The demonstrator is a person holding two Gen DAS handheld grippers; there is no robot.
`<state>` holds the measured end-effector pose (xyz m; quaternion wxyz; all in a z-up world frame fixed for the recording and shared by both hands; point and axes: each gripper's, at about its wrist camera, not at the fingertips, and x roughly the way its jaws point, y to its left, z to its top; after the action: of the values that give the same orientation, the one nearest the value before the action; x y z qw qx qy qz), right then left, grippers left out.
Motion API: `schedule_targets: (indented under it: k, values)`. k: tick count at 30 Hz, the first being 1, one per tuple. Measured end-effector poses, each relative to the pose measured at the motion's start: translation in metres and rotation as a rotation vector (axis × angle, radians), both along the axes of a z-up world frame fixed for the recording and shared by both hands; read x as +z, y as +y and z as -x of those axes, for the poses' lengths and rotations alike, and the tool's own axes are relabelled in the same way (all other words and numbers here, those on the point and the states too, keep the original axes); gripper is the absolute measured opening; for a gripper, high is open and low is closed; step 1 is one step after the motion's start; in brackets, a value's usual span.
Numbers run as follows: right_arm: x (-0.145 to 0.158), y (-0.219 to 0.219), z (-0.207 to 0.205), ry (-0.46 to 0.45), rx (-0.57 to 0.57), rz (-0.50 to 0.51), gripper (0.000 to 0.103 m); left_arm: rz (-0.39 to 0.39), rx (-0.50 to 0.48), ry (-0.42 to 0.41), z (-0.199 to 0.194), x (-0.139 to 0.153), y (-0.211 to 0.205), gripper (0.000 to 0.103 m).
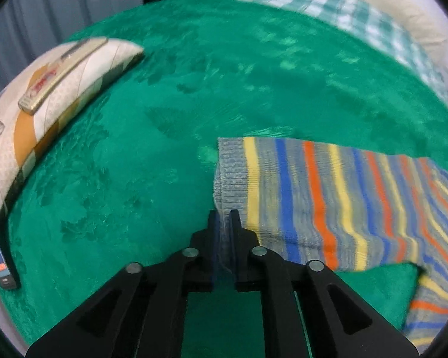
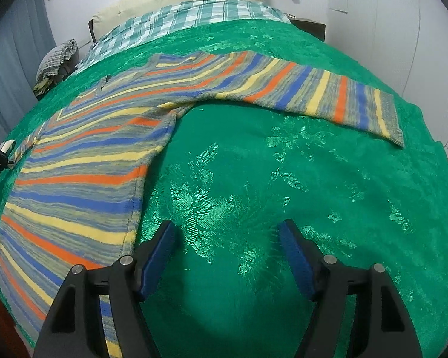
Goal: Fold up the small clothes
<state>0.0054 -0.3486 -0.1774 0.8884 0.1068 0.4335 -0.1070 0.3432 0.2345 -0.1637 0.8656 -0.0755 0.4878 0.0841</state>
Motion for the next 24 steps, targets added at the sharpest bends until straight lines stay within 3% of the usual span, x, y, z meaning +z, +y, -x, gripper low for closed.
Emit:
schedule_targets:
  k: [1,2,5,7,10,11,13,16,24]
  values:
    - [0.001,0.0,0.0,-0.004,0.0,-0.002,0.075,0.043,-0.036,-0.037,0.015,0.008,-0.003,0.032]
    - [0.001,-0.001,0.001,-0.01,-0.005,-0.003,0.079,0.067,-0.079,-0.07,0.028,0.014,-0.007,0.06]
    - [0.0,-0.004,0.005,-0.017,-0.031,0.01,0.085,0.015,-0.255,-0.177,0.074,0.025,-0.037,0.097]
    - [-0.003,-0.004,0.005,-0.02,-0.039,0.019,0.088,-0.029,-0.393,-0.186,0.093,0.017,-0.062,0.1]
    - [-0.008,-0.001,0.004,-0.038,-0.026,0.046,0.097,-0.029,-0.542,-0.06,0.09,-0.024,-0.087,0.101]
    - [-0.011,0.002,0.003,-0.042,-0.014,0.059,0.101,-0.047,-0.554,-0.036,0.088,-0.035,-0.089,0.103]
    - [-0.014,0.003,0.002,-0.042,-0.003,0.066,0.103,-0.051,-0.553,-0.105,0.094,-0.039,-0.088,0.103]
    - [-0.015,0.001,0.003,-0.052,-0.004,0.047,0.103,-0.066,-0.555,-0.127,0.099,-0.039,-0.09,0.103]
    - [-0.017,0.006,0.004,-0.054,-0.009,0.076,0.103,-0.057,-0.555,-0.121,0.1,-0.039,-0.088,0.103]
